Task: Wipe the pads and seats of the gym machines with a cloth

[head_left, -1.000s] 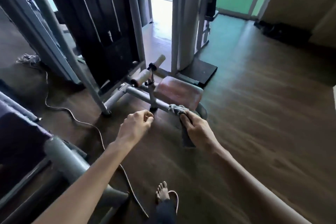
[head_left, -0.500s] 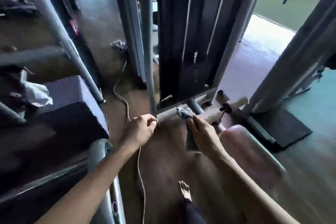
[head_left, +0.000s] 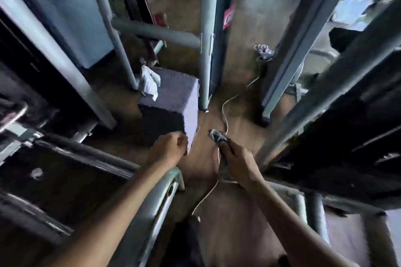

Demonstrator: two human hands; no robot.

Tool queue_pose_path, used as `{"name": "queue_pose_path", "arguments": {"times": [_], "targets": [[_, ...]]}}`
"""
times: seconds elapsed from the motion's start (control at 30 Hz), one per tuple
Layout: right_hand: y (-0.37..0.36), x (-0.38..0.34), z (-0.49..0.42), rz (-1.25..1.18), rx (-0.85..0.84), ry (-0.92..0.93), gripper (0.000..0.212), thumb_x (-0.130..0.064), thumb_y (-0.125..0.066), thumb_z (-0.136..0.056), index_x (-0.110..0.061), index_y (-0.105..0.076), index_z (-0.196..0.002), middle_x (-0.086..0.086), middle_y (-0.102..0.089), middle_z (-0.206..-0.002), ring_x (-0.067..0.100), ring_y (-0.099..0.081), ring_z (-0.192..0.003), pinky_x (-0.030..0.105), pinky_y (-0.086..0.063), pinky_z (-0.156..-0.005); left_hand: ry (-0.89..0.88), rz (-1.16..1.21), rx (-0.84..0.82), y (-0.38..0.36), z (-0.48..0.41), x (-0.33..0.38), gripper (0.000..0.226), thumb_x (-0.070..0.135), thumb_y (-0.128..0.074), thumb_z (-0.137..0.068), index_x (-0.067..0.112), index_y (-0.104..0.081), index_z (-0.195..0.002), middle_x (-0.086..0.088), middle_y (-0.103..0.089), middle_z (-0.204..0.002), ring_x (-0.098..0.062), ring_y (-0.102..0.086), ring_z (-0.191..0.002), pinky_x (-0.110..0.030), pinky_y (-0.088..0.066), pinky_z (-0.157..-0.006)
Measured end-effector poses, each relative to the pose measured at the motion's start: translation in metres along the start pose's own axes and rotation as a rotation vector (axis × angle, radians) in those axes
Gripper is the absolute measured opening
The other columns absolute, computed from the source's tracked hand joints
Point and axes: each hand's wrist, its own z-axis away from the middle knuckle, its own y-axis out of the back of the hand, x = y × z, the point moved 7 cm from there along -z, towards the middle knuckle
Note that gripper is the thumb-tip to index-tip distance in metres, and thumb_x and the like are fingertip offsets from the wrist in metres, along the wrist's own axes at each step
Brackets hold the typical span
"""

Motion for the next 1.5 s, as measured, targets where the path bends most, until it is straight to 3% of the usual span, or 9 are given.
{"name": "queue_pose_path", "arguments": {"times": [0.13, 0.27, 0.4, 0.63, 0.73, 0.83, 1.07, 1.23, 1.5], "targets": [[-0.025, -0.015, -0.101, -0.069, -0.036, 0.060, 0.018, -0.031, -0.049, -0.100, -0.039, -0.065, -0.096, -0.014, -0.063, -0.079, 0.007, -0.057, -0.072, 0.029, -0.040, -0.074, 0.028, 0.012, 0.021, 0.009, -0.088, -0.010, 0.025, 0.037, -0.054, -0.094, 0.025, -0.072, -0.107, -0.003, -0.075, -0.108, -0.026, -0.069, -0.104, -0.039, -0.055, -0.088], [-0.041, -0.045, -0.210, -0.029, -0.117, 0.117, 0.028, -0.023, -0.048, -0.103, -0.018, -0.064, -0.125, -0.007, -0.061, -0.105, 0.011, -0.057, -0.095, 0.017, -0.031, -0.079, 0.069, -0.006, 0.100, 0.026, -0.190, -0.019, 0.021, 0.031, -0.057, -0.096, 0.013, -0.068, -0.099, -0.015, -0.073, -0.104, -0.036, -0.066, -0.102, -0.041, -0.053, -0.084], [-0.059, -0.075, -0.310, 0.059, -0.175, 0.111, 0.033, -0.029, -0.046, -0.103, -0.021, -0.060, -0.132, 0.000, -0.062, -0.133, 0.021, -0.053, -0.123, 0.016, -0.030, -0.082, 0.101, -0.046, 0.122, 0.044, -0.277, -0.025, 0.018, 0.027, -0.055, -0.097, 0.012, -0.063, -0.091, -0.017, -0.071, -0.093, -0.038, -0.067, -0.094, -0.043, -0.053, -0.078], [-0.124, -0.072, -0.456, 0.251, -0.383, 0.151, 0.036, -0.037, -0.042, -0.102, -0.027, -0.058, -0.133, 0.002, -0.062, -0.132, 0.026, -0.057, -0.118, 0.025, -0.038, -0.084, 0.176, -0.111, 0.143, 0.023, -0.392, -0.054, 0.029, 0.025, -0.046, -0.102, 0.008, -0.066, -0.090, -0.013, -0.070, -0.085, -0.032, -0.069, -0.083, -0.032, -0.043, -0.064], [-0.170, -0.047, -0.523, 0.374, -0.496, 0.197, 0.048, -0.059, -0.030, -0.092, -0.039, -0.056, -0.127, -0.009, -0.060, -0.131, 0.024, -0.063, -0.109, 0.040, -0.051, -0.093, 0.283, -0.161, 0.098, -0.014, -0.440, -0.086, 0.021, 0.021, -0.049, -0.098, 0.015, -0.068, -0.106, -0.012, -0.070, -0.101, -0.031, -0.066, -0.098, -0.037, -0.053, -0.076], [-0.216, -0.020, -0.580, 0.504, -0.604, 0.326, 0.039, -0.049, -0.034, -0.097, -0.035, -0.053, -0.128, -0.004, -0.057, -0.132, 0.025, -0.059, -0.113, 0.049, -0.052, -0.091, 0.359, -0.150, 0.167, -0.050, -0.481, -0.117, 0.022, 0.016, -0.054, -0.094, 0.016, -0.066, -0.112, -0.011, -0.071, -0.105, -0.032, -0.065, -0.100, -0.042, -0.056, -0.080], [-0.286, 0.013, -0.660, 0.612, -0.630, 0.650, 0.045, -0.030, -0.041, -0.104, -0.016, -0.044, -0.146, 0.008, -0.040, -0.154, 0.029, -0.032, -0.145, 0.046, -0.026, -0.118, 0.546, -0.343, 0.461, -0.111, -0.527, -0.176, 0.041, 0.021, -0.057, -0.088, 0.009, -0.060, -0.127, -0.015, -0.064, -0.125, -0.036, -0.060, -0.111, -0.047, -0.044, -0.093], [-0.317, 0.038, -0.675, 0.747, -0.635, 0.856, 0.052, -0.041, -0.032, -0.103, -0.022, -0.034, -0.152, 0.003, -0.028, -0.160, 0.026, -0.024, -0.148, 0.046, -0.016, -0.120, 0.728, -0.331, 0.423, -0.147, -0.528, -0.204, 0.064, 0.045, -0.036, -0.105, 0.007, -0.028, -0.155, -0.014, -0.027, -0.162, -0.032, -0.025, -0.150, -0.050, -0.021, -0.120], [-0.327, 0.049, -0.673, 0.836, -0.670, 0.883, 0.059, -0.047, -0.027, -0.103, -0.026, -0.014, -0.157, 0.002, -0.007, -0.165, 0.024, -0.004, -0.152, 0.047, 0.000, -0.121, 0.751, -0.333, 0.357, -0.160, -0.529, -0.213, 0.067, 0.050, -0.024, -0.106, 0.010, -0.014, -0.159, -0.012, -0.011, -0.166, -0.030, -0.010, -0.154, -0.049, -0.008, -0.124]]}}
